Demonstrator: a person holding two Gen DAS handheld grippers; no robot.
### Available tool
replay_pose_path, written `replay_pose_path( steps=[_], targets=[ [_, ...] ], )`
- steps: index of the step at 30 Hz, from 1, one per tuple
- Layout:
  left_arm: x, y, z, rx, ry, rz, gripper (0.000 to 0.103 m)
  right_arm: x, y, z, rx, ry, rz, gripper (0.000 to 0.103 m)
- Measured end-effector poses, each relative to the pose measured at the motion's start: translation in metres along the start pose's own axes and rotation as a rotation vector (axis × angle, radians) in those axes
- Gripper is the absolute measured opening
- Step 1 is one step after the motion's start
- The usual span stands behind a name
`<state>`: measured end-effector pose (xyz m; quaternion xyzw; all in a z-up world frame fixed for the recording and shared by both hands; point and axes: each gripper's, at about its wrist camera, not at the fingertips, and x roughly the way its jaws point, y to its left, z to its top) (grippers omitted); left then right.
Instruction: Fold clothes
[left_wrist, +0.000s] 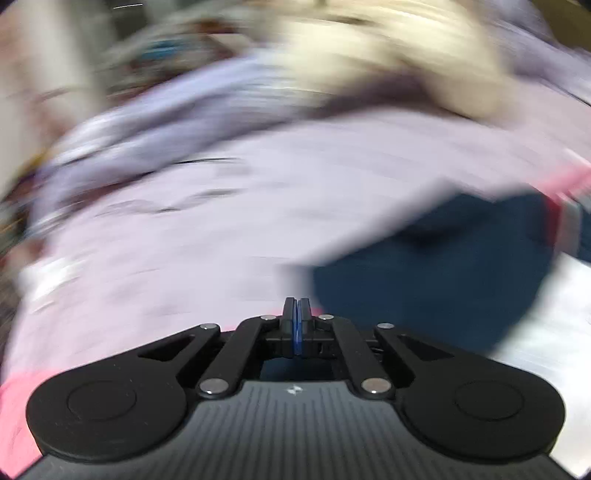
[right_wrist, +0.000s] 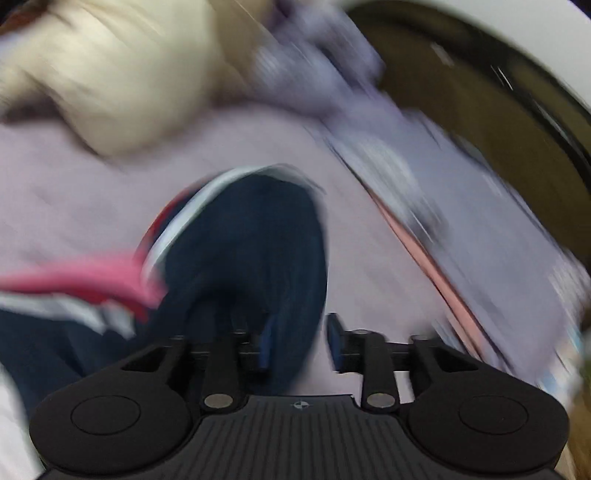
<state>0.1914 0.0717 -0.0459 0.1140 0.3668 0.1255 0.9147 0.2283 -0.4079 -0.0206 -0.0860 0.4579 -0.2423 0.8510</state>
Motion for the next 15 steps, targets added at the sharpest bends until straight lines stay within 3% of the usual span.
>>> replay_pose_path(
  steps=[1,3,4,7,10,12,15],
  targets=[
    [-0.003,0.028,0.001,-0.063,-0.012,0.079,0.000,-0.003,-0.010,-0.015,0.031,-0.005,0.001,0.060],
    [-0.007,0.085,-0.005,-0.143,0.003,0.193,0.000,-0.017,-0.013,-0.041,0.071,-0.039,0.008,0.072],
    [-0.009,0.114,-0.008,-0.177,0.015,0.243,0.000,-0.026,-0.009,-0.053,0.080,-0.054,0.012,0.072],
    [-0.029,0.177,-0.033,-0.281,0.047,0.209,0.000,-0.053,0.025,-0.064,0.100,-0.065,0.244,0.073],
    [-0.060,0.202,-0.069,-0.310,0.085,0.189,0.006,-0.070,0.089,-0.058,0.174,0.041,0.638,0.082],
    [-0.075,0.198,-0.091,-0.283,0.133,0.190,0.032,-0.077,0.138,-0.051,0.232,0.122,0.866,0.087],
    [-0.094,0.181,-0.120,-0.276,0.208,0.144,0.040,-0.071,0.230,-0.038,0.249,0.216,0.835,0.102]
  ],
)
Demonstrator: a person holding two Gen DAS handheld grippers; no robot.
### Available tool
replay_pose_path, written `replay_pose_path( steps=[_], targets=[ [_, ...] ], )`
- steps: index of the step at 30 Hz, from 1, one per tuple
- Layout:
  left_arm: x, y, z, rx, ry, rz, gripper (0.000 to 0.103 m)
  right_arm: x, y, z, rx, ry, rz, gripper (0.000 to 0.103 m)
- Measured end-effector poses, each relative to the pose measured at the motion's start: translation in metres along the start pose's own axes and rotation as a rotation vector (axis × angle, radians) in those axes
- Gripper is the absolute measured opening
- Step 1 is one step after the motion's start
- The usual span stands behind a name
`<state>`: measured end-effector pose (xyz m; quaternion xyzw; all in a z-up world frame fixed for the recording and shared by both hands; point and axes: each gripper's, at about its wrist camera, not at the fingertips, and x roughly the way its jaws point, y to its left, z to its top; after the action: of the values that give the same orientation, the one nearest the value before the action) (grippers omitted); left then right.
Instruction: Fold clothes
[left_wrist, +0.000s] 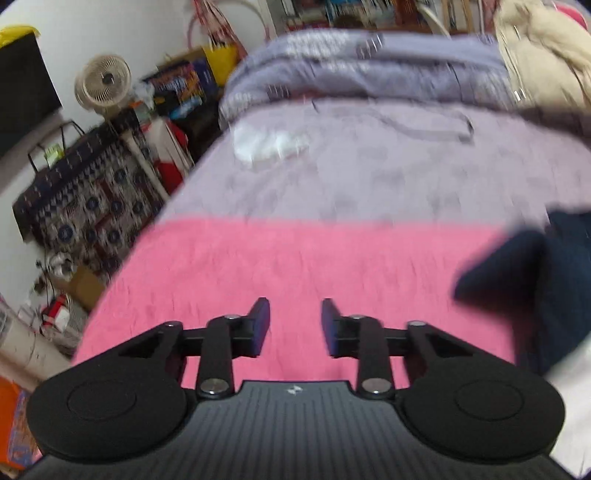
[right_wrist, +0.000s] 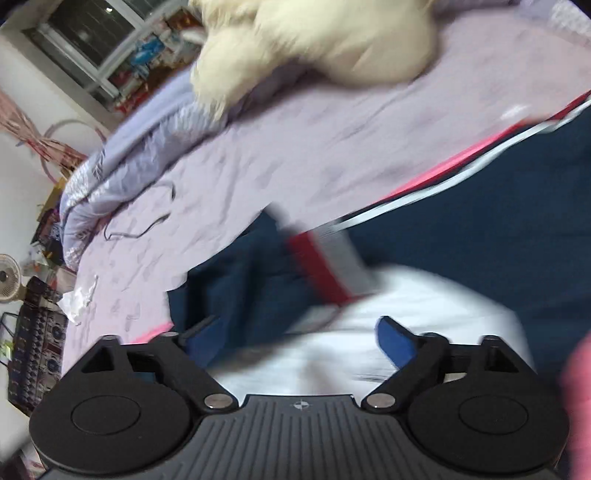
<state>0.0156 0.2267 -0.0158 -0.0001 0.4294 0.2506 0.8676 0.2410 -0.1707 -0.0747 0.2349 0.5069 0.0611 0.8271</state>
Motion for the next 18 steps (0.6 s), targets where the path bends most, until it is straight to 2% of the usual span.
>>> replay_pose_path(
  steps=[1,2,3,4,5,8,9,11,12,13,14,15,16,18],
  targets=[
    [-0.006,0.001,-0.012,-0.008,0.031,-0.039,0.043,0.025,0.013,0.000,0.016,0.034,-0.041,0.094],
    [-0.013,0.002,-0.023,-0.020,0.051,-0.071,0.044,0.050,0.024,0.000,0.031,0.072,-0.088,0.077],
    [-0.019,0.005,-0.033,-0.036,0.062,-0.099,0.044,0.060,0.038,-0.002,0.023,0.068,-0.121,0.039],
    [-0.026,0.008,-0.043,-0.051,0.074,-0.126,0.044,0.064,0.054,-0.005,0.004,0.050,-0.148,0.023],
    [-0.030,0.011,-0.052,-0.067,0.081,-0.144,0.044,0.060,0.076,-0.009,-0.046,0.021,-0.117,0.008],
    [-0.036,0.026,-0.070,-0.122,0.101,-0.150,0.046,0.038,0.172,-0.030,-0.306,-0.055,0.071,0.008],
    [-0.036,0.031,-0.073,-0.138,0.109,-0.146,0.046,0.034,0.211,-0.041,-0.394,-0.051,0.161,0.008],
    [-0.036,0.040,-0.076,-0.153,0.115,-0.127,0.046,0.030,0.285,-0.071,-0.504,0.046,0.421,0.012],
    [-0.036,0.044,-0.077,-0.154,0.114,-0.116,0.046,0.026,0.311,-0.087,-0.551,0.094,0.518,0.019],
    [-0.037,0.050,-0.078,-0.154,0.111,-0.105,0.047,0.022,0.333,-0.104,-0.597,0.140,0.600,0.041],
    [-0.038,0.054,-0.078,-0.154,0.108,-0.095,0.047,0.017,0.356,-0.121,-0.643,0.186,0.682,0.056],
    [-0.038,0.059,-0.079,-0.157,0.104,-0.085,0.048,0.010,0.363,-0.133,-0.681,0.180,0.711,0.079],
    [-0.036,0.063,-0.079,-0.163,0.100,-0.078,0.048,0.003,0.364,-0.144,-0.716,0.154,0.719,0.085],
    [-0.031,0.070,-0.077,-0.186,0.091,-0.068,0.052,-0.006,0.346,-0.153,-0.765,0.105,0.677,0.085]
  ],
)
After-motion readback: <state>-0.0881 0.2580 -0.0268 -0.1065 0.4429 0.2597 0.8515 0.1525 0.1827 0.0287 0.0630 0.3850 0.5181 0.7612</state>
